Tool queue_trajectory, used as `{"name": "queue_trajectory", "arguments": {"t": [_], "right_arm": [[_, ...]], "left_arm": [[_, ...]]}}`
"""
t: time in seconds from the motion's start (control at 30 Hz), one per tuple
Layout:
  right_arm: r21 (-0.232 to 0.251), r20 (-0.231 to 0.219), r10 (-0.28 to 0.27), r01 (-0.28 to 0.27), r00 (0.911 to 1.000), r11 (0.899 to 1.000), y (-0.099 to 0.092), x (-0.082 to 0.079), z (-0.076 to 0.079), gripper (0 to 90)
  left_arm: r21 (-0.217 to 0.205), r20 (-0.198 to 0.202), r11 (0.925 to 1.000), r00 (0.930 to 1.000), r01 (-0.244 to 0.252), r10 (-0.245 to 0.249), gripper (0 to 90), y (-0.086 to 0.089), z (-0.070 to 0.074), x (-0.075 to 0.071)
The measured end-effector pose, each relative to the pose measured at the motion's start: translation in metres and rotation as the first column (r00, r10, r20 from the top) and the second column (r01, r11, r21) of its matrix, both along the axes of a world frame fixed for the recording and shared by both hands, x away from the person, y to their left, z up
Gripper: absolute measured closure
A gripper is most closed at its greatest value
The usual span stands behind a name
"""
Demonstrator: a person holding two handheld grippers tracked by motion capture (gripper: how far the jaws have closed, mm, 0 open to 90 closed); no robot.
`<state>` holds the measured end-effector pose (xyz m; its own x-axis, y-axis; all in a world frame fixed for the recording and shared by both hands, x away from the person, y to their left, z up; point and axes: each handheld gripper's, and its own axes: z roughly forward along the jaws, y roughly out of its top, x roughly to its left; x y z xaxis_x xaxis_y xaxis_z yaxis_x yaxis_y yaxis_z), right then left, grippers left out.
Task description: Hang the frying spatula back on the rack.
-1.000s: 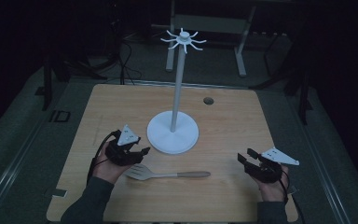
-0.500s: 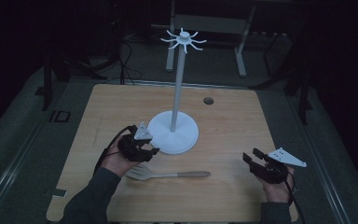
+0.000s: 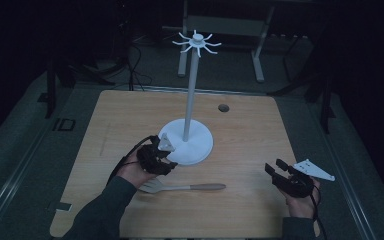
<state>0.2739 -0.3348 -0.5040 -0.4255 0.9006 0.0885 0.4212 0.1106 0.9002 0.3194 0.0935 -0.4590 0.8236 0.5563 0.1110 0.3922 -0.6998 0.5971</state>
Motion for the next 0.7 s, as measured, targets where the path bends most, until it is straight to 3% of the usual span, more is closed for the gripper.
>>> {"name": "queue_trajectory", "arguments": {"t": [0.23, 0.4, 0.7], "right_arm": [[-0.003, 0.001, 0.004, -0.004, 1.0, 1.0, 0.001, -0.001, 0.0, 48.4], [-0.001, 0.004, -0.004, 0.004, 1.0, 1.0, -0.001, -0.002, 0.0, 48.0], [0.004, 0.003, -0.014, 0.014, 0.9999, 1.0, -0.003, -0.003, 0.0, 47.4]], "left_arm": [[0.041, -0.028, 0.9982, 0.9987, 0.044, -0.043, 53.1, -0.013, -0.005, 0.002], [0.099, -0.052, 0.9916, 0.9955, 0.083, -0.078, 56.0, -0.022, -0.012, 0.001], [0.135, -0.102, 0.9826, 0.9882, 0.128, -0.114, 59.4, -0.038, -0.023, 0.003]]}}
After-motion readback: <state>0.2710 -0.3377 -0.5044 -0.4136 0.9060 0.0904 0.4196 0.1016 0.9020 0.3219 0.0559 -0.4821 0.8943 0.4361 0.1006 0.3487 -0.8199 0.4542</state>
